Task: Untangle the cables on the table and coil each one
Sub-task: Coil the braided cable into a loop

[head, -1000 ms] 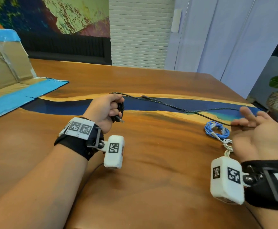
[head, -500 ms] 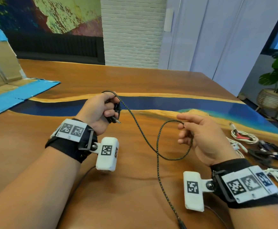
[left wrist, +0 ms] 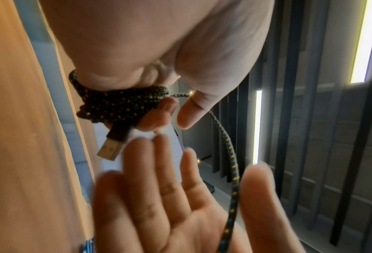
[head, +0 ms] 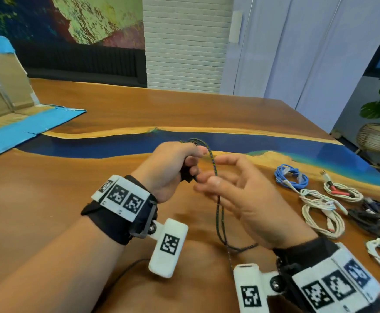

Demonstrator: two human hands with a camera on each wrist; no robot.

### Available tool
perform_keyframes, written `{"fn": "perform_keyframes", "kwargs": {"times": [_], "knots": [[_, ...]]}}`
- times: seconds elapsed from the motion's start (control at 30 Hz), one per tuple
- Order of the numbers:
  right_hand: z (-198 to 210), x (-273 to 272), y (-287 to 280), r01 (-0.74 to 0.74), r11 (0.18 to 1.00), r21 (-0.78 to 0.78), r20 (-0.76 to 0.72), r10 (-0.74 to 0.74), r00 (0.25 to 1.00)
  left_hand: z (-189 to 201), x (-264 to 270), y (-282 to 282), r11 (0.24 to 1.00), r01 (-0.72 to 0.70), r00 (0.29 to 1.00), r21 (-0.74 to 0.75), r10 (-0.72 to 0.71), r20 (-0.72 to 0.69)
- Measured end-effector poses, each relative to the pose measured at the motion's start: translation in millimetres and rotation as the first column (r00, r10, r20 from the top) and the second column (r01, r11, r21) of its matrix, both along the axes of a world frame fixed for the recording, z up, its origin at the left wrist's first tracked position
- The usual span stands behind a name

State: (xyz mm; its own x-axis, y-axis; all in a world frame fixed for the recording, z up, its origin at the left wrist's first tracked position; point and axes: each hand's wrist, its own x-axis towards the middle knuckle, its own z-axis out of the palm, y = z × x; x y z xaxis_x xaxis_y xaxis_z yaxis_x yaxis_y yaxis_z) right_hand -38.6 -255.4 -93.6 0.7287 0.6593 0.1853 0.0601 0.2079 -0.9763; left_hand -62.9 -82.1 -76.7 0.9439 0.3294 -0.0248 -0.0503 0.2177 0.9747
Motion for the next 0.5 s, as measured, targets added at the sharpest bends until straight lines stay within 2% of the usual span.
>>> {"fn": "perform_keyframes", "kwargs": {"times": [0.07, 0.1, 0.2, 0.27, 0.37, 0.43, 0.5], "knots": [[-4, -7, 8, -0.050, 0.998, -0.024, -0.064, 0.049, 0.997, -4, 1, -2, 0.999, 0.009, 1.000, 0.031, -0.008, -0.009], [-3, -8, 10, -0.030, 1.000, 0.007, -0.094, 0.030, 0.995, -4, 0, -2, 0.999, 0.023, 1.000, 0.038, -0.022, -0.008], [5, 5, 0, 0.137, 0.979, 0.154, -0.219, -0.102, 0.970, 0, -6, 2, 0.983, 0.178, 0.984, 0.040, -0.178, -0.015], [11, 17, -11, 0.222, 0.956, 0.193, -0.251, -0.171, 0.953, 6, -13, 6, 0.934, 0.358, 0.934, -0.001, -0.358, -0.010], [7, 26, -20, 0.248, 0.962, 0.112, -0.239, -0.217, 0.947, 8, -20, 5, 0.804, 0.559, 0.829, -0.204, -0.544, 0.128], [-1, 26, -17, 0.208, 0.978, -0.011, -0.196, -0.206, 0.959, 6, -18, 0, 0.744, 0.591, 0.805, -0.312, -0.524, 0.277], [-6, 21, -11, 0.140, 0.980, -0.143, -0.123, -0.158, 0.980, 5, -14, -4, 0.739, 0.532, 0.837, -0.413, -0.385, 0.389]]}}
